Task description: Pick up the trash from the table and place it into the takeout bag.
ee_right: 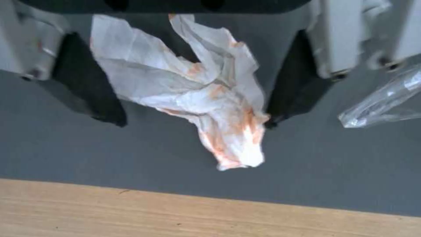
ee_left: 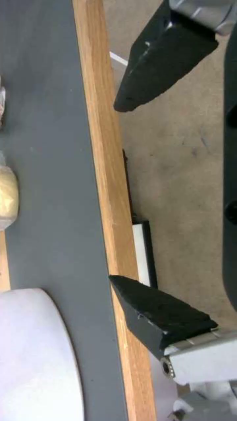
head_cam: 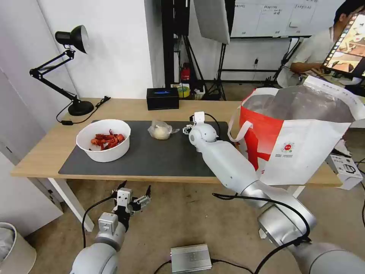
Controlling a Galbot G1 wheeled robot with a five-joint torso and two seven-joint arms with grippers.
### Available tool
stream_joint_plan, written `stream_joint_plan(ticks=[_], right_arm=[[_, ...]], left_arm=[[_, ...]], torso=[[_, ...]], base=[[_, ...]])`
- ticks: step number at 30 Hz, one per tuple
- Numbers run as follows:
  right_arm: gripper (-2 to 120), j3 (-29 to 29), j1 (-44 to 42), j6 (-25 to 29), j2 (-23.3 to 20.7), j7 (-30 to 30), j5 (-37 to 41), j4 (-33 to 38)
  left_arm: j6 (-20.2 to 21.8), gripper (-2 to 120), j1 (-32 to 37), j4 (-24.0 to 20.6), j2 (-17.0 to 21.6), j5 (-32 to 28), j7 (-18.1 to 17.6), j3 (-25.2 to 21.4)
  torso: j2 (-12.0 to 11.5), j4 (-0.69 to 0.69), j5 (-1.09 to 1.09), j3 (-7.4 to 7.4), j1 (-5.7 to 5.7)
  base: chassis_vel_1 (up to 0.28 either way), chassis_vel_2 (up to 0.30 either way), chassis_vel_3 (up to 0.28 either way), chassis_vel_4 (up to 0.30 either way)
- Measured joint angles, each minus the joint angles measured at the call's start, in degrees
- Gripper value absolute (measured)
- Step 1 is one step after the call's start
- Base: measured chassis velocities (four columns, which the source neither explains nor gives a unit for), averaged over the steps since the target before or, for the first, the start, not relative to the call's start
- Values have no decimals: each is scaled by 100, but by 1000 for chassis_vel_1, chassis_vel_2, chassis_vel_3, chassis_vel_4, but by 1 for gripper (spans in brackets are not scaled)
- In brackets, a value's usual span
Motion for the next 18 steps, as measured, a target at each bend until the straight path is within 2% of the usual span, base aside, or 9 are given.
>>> stream_joint_plan(ticks=[1, 2, 4, 5, 8, 9, 12, 16, 18], right_arm=[[72, 3, -1, -7, 1, 5, 4, -5], [72, 3, -1, -7, 1, 5, 4, -5], [62, 6, -24, -24, -4, 22, 6, -7], [62, 6, -24, -24, -4, 22, 6, -7], [47, 9, -49, -43, -32, 53, 30, 16], [47, 9, -49, -43, -32, 53, 30, 16], [33, 6, -50, -58, -69, 116, 108, 69], [23, 2, -49, -60, -93, 135, 151, 114], [10, 0, -49, -60, -119, 145, 182, 172]], left_arm=[[-34, 100, 2, 0, 0, -6, 0, 1], [-34, 100, 2, 0, 0, -6, 0, 1], [-62, 100, 9, 0, -4, -9, -3, 15], [-62, 100, 9, 0, -4, -9, -3, 15], [-70, 100, -1, 0, -7, -9, -10, 31], [-70, 100, -1, 0, -7, -9, -10, 31], [-71, 100, -18, 0, -10, -10, -16, 47], [-71, 100, -25, 1, -15, -11, -19, 62], [-71, 100, -31, 3, -21, -11, -23, 67]], torso=[[0, 0, 0, 0, 0], [0, 0, 0, 0, 0], [0, 0, 0, 0, 0], [0, 0, 0, 0, 0], [0, 0, 0, 0, 0], [0, 0, 0, 0, 0], [0, 0, 0, 0, 0], [0, 0, 0, 0, 0], [0, 0, 0, 0, 0]], base=[[0, 0, 0, 0], [0, 0, 0, 0], [0, 0, 0, 0], [0, 0, 0, 0], [0, 0, 0, 0], [0, 0, 0, 0], [0, 0, 0, 0], [0, 0, 0, 0], [0, 0, 0, 0]])
